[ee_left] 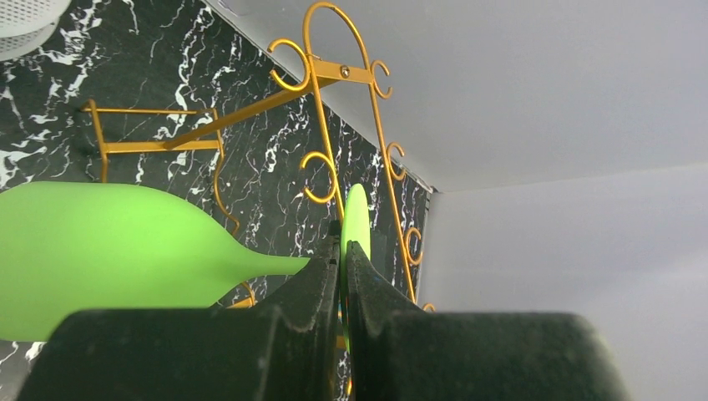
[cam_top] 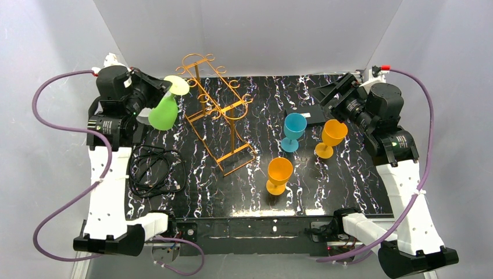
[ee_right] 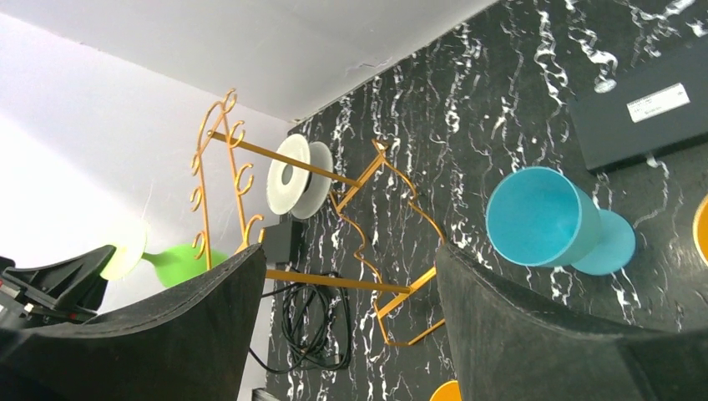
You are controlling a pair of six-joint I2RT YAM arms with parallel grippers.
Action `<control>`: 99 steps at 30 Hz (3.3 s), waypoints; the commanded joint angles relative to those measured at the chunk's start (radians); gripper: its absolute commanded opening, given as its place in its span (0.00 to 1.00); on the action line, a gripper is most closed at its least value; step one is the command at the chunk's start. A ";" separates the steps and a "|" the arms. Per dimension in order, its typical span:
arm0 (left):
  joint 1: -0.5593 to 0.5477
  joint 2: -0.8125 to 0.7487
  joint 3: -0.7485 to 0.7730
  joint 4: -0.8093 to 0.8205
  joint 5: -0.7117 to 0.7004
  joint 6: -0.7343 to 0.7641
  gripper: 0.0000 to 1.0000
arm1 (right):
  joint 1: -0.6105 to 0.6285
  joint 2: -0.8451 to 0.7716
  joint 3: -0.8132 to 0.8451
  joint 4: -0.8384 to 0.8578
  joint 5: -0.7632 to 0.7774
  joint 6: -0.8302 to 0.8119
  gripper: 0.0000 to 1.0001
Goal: Take the wine glass off the wine glass rack
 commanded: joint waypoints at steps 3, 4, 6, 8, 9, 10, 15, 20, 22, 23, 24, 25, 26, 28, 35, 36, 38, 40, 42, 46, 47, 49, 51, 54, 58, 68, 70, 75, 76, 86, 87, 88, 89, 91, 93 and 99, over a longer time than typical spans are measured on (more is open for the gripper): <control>-0.004 -0.056 0.083 -0.141 -0.047 -0.021 0.00 | 0.008 0.002 0.001 0.180 -0.133 -0.069 0.82; -0.005 -0.061 0.088 -0.148 -0.048 -0.036 0.00 | 0.008 0.008 0.003 0.207 -0.175 -0.069 0.82; -0.004 -0.069 0.095 -0.155 -0.081 -0.069 0.00 | 0.012 0.020 0.008 0.263 -0.230 -0.075 0.82; -0.005 -0.073 0.097 -0.155 -0.086 -0.112 0.00 | 0.020 0.033 0.013 0.329 -0.288 -0.093 0.82; -0.005 -0.072 0.094 -0.150 -0.081 -0.138 0.00 | 0.024 0.042 0.016 0.364 -0.320 -0.101 0.82; -0.005 -0.070 0.091 -0.145 -0.076 -0.161 0.00 | 0.029 0.055 0.025 0.385 -0.344 -0.111 0.82; -0.005 -0.049 0.104 -0.125 -0.063 -0.263 0.00 | 0.099 0.140 0.112 0.440 -0.427 -0.197 0.82; -0.004 -0.026 0.163 -0.173 -0.063 -0.326 0.00 | 0.193 0.207 0.190 0.464 -0.446 -0.277 0.82; -0.004 -0.025 0.167 -0.178 -0.066 -0.367 0.00 | 0.223 0.228 0.207 0.485 -0.448 -0.294 0.82; -0.005 -0.025 0.168 -0.180 -0.068 -0.387 0.00 | 0.236 0.238 0.217 0.489 -0.449 -0.301 0.82; -0.005 -0.023 0.179 -0.186 -0.070 -0.400 0.00 | 0.247 0.248 0.228 0.489 -0.449 -0.309 0.82; -0.005 -0.019 0.193 -0.196 -0.070 -0.407 0.00 | 0.258 0.257 0.236 0.491 -0.451 -0.320 0.82; -0.005 -0.014 0.207 -0.206 -0.070 -0.411 0.00 | 0.269 0.266 0.244 0.494 -0.455 -0.332 0.82; -0.004 0.006 0.248 -0.232 -0.063 -0.408 0.00 | 0.286 0.283 0.257 0.507 -0.461 -0.353 0.82; -0.004 0.021 0.236 -0.198 0.014 -0.510 0.00 | 0.328 0.349 0.301 0.582 -0.492 -0.381 0.82; -0.005 0.023 0.231 -0.191 0.023 -0.531 0.00 | 0.335 0.359 0.309 0.587 -0.498 -0.391 0.82; -0.004 0.032 0.241 -0.182 0.044 -0.552 0.00 | 0.347 0.376 0.324 0.599 -0.501 -0.401 0.82; -0.004 0.047 0.260 -0.181 0.068 -0.578 0.00 | 0.357 0.392 0.337 0.613 -0.513 -0.407 0.82; -0.005 0.061 0.281 -0.176 0.094 -0.619 0.00 | 0.369 0.410 0.349 0.619 -0.520 -0.412 0.82; -0.009 0.085 0.321 -0.175 0.116 -0.650 0.00 | 0.392 0.424 0.359 0.631 -0.524 -0.420 0.82; -0.011 0.089 0.325 -0.174 0.120 -0.664 0.00 | 0.396 0.426 0.361 0.634 -0.526 -0.420 0.82; -0.023 0.094 0.330 -0.173 0.124 -0.686 0.00 | 0.404 0.429 0.363 0.638 -0.526 -0.420 0.82; -0.048 0.105 0.342 -0.171 0.126 -0.695 0.00 | 0.411 0.431 0.366 0.640 -0.525 -0.420 0.82; -0.108 0.132 0.379 -0.171 0.127 -0.686 0.00 | 0.424 0.427 0.365 0.640 -0.520 -0.420 0.82; -0.178 0.162 0.430 -0.173 0.117 -0.682 0.00 | 0.439 0.417 0.355 0.636 -0.509 -0.422 0.82; -0.228 0.161 0.459 -0.206 0.107 -0.647 0.00 | 0.458 0.419 0.356 0.629 -0.472 -0.431 0.82; -0.228 0.141 0.440 -0.211 0.100 -0.639 0.00 | 0.462 0.421 0.355 0.629 -0.468 -0.431 0.82; -0.228 0.109 0.417 -0.214 0.088 -0.619 0.00 | 0.468 0.427 0.359 0.629 -0.458 -0.431 0.82; -0.227 0.111 0.419 -0.208 0.097 -0.620 0.00 | 0.470 0.432 0.363 0.630 -0.458 -0.431 0.82; -0.228 0.156 0.493 -0.196 0.202 -0.677 0.00 | 0.487 0.509 0.444 0.669 -0.490 -0.404 0.76; -0.228 0.158 0.493 -0.194 0.211 -0.681 0.00 | 0.489 0.518 0.455 0.669 -0.493 -0.404 0.75; -0.228 0.160 0.495 -0.195 0.221 -0.690 0.00 | 0.492 0.527 0.464 0.669 -0.495 -0.405 0.75; -0.228 0.165 0.498 -0.194 0.231 -0.697 0.00 | 0.495 0.534 0.472 0.669 -0.498 -0.405 0.74; -0.227 0.174 0.511 -0.194 0.249 -0.703 0.00 | 0.501 0.547 0.487 0.669 -0.502 -0.405 0.73; -0.227 0.180 0.522 -0.195 0.264 -0.709 0.00 | 0.508 0.560 0.502 0.669 -0.507 -0.406 0.72; -0.228 0.187 0.522 -0.193 0.293 -0.725 0.00 | 0.530 0.587 0.531 0.660 -0.496 -0.411 0.69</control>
